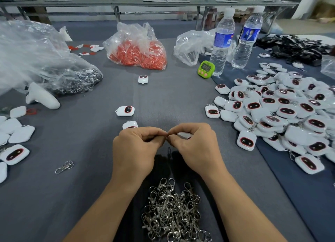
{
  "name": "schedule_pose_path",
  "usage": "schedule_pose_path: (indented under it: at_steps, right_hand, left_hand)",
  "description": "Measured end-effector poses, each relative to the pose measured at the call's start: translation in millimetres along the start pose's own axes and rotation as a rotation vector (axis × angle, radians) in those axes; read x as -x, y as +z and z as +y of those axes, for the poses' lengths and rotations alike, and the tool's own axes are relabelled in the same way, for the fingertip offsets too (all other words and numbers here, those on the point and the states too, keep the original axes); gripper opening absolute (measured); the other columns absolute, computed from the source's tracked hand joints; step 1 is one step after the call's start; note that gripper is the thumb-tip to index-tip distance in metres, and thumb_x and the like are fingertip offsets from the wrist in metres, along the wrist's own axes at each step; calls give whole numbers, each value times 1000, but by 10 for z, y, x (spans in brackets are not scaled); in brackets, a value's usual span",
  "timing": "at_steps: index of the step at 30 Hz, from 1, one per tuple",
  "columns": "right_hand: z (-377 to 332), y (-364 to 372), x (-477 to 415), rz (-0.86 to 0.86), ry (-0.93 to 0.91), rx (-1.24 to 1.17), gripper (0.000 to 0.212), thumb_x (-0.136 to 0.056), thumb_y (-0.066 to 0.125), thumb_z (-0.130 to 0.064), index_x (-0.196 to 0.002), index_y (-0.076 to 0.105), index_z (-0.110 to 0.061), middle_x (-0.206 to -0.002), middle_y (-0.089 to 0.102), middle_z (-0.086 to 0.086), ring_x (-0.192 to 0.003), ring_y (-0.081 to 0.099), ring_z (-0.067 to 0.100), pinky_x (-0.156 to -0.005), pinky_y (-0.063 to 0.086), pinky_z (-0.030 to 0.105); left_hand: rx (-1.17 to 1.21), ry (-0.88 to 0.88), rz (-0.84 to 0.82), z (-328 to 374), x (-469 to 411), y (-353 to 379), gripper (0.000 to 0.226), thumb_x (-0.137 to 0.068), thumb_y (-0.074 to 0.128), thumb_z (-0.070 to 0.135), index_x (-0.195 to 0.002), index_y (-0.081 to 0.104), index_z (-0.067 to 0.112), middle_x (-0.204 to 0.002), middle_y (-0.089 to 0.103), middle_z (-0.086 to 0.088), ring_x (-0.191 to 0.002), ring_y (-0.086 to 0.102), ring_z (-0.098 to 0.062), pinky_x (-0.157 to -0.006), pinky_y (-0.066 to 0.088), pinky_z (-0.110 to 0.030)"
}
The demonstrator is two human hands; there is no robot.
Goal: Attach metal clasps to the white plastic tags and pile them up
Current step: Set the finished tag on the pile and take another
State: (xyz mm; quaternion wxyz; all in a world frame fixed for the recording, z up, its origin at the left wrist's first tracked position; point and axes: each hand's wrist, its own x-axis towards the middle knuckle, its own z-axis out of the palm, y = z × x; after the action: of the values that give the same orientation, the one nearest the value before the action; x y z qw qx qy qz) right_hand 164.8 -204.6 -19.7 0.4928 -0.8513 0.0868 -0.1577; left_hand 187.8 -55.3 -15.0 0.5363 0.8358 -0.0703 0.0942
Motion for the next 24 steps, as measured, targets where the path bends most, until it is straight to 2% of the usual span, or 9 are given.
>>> schedule_pose_path:
  at_steps: [3, 6, 12, 17, 24]
  right_hand:
    - [-8, 0, 10, 4, -4, 23, 16, -79, 81, -24, -74, 78, -38, -66, 71, -20, -70, 67, 0, -63, 51, 15]
    - [-29, 0, 20, 8, -17, 2, 15, -79, 82, -25, -73, 78, -38, -67, 71, -21, -73, 68, -1, -64, 51, 15]
    - [-34, -13, 4, 16, 8, -50, 15, -79, 80, -19, -72, 79, -32, -68, 72, -19, -76, 68, -2, -66, 48, 9]
    - [-15, -14, -6, 23, 13, -82, 17, -81, 80, -18, -74, 78, -34, -67, 72, -20, -74, 68, -2, -66, 47, 10]
    - [-19, -34, -16, 6, 15, -89, 17, -84, 80, -18, -75, 79, -31, -67, 72, -19, -70, 67, -1, -65, 46, 10]
  left_hand:
    - [81, -28, -8, -23, -28, 33, 29, -79, 83, 9, -75, 78, 37, -72, 74, 21, -71, 72, 5, -68, 53, -9]
    - [113, -29, -9, -30, -19, 46, 30, -80, 83, 7, -75, 77, 36, -71, 74, 20, -70, 72, 4, -65, 51, -5]
    - [125, -7, -54, 13, 1, 29, 29, -80, 83, 7, -78, 77, 35, -73, 75, 20, -72, 73, 3, -70, 54, -10]
    - [63, 15, -52, 15, 12, 22, 18, -79, 84, 13, -80, 81, 30, -71, 74, 22, -69, 71, 6, -65, 51, -7]
    - [67, 16, -90, 1, -10, 16, 25, -77, 82, 11, -72, 79, 35, -68, 74, 17, -66, 72, -1, -65, 57, -17]
